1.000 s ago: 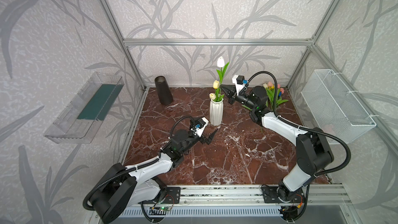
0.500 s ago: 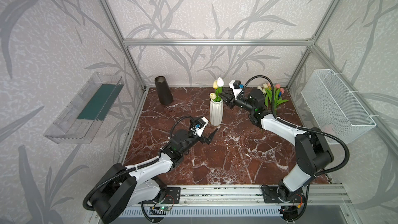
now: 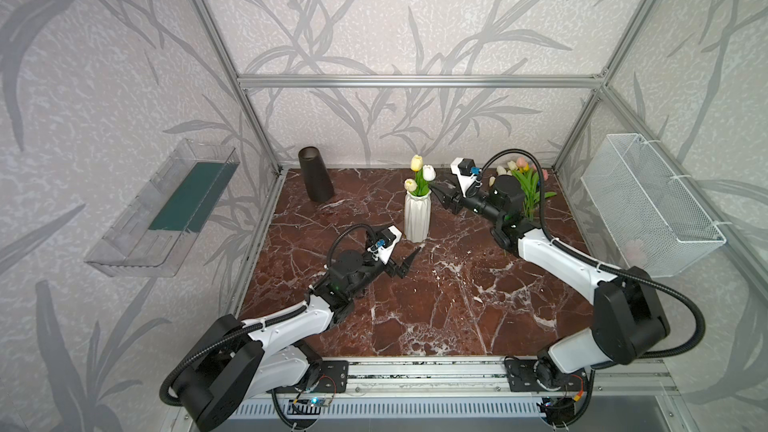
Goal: Arrange the flowers into the vase
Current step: 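Open the right gripper and move it back to the tulip bundle, then grasp a blue tulip stem from the bundle with the right gripper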
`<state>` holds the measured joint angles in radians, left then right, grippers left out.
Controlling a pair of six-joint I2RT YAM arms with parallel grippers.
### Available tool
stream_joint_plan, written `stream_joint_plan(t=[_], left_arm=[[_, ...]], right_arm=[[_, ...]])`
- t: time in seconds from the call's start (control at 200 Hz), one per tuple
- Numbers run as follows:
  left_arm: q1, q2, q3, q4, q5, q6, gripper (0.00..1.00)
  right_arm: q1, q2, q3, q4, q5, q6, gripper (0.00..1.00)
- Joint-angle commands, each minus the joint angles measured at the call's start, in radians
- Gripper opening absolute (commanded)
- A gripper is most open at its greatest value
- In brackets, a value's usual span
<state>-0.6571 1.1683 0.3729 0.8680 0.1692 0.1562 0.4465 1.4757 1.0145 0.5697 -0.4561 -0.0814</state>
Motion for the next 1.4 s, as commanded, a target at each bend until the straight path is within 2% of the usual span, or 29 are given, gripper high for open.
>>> stream_joint_plan(t=[0.0,0.125,0.215,0.33,0.43,0.53,0.6,0.705,0.82,0.995,1.225,1.4], left_arm=[[-0.002,-0.034,-0.012,0.037,-0.006,-0.004,0.99],[-0.003,-0.065,-0.009,0.032,-0.006,-0.005,0.99],[-0.002,-0.074,-0.002,0.012,0.0,0.001,1.0],[-0.001,-0.069,-0.002,-0.004,0.011,0.005,0.99],[-0.002,-0.059,-0.011,0.008,0.011,-0.001,0.99],[-0.001,-0.053,-0.015,0.005,0.013,-0.004,0.99],[-0.002,-0.047,-0.017,0.006,0.014,-0.003,0.99],[-0.002,-0.041,-0.018,0.007,0.013,-0.004,0.99],[-0.001,-0.027,-0.019,0.019,0.014,-0.004,0.99],[-0.002,-0.01,-0.018,0.031,0.013,-0.009,0.99],[-0.001,-0.01,-0.018,0.022,0.01,-0.006,0.99],[-0.002,-0.001,-0.019,0.03,0.008,-0.007,0.99]], right_arm=[[0.006,-0.106,-0.034,-0.016,0.017,-0.033,0.59],[0.0,-0.194,-0.097,-0.014,0.098,-0.02,0.6],[-0.045,-0.186,-0.094,-0.09,0.174,0.016,0.6],[-0.121,-0.086,0.025,-0.384,0.292,0.049,0.55],[-0.175,0.043,0.147,-0.653,0.454,0.066,0.42],[-0.265,0.199,0.287,-0.903,0.421,0.087,0.34],[-0.299,0.319,0.395,-1.082,0.401,0.033,0.32],[-0.304,0.46,0.554,-1.322,0.495,-0.037,0.31],[-0.305,0.553,0.627,-1.416,0.499,-0.099,0.32],[-0.318,0.641,0.689,-1.456,0.52,-0.129,0.31],[-0.319,0.679,0.706,-1.402,0.543,-0.137,0.32],[-0.33,0.703,0.723,-1.386,0.515,-0.145,0.32]])
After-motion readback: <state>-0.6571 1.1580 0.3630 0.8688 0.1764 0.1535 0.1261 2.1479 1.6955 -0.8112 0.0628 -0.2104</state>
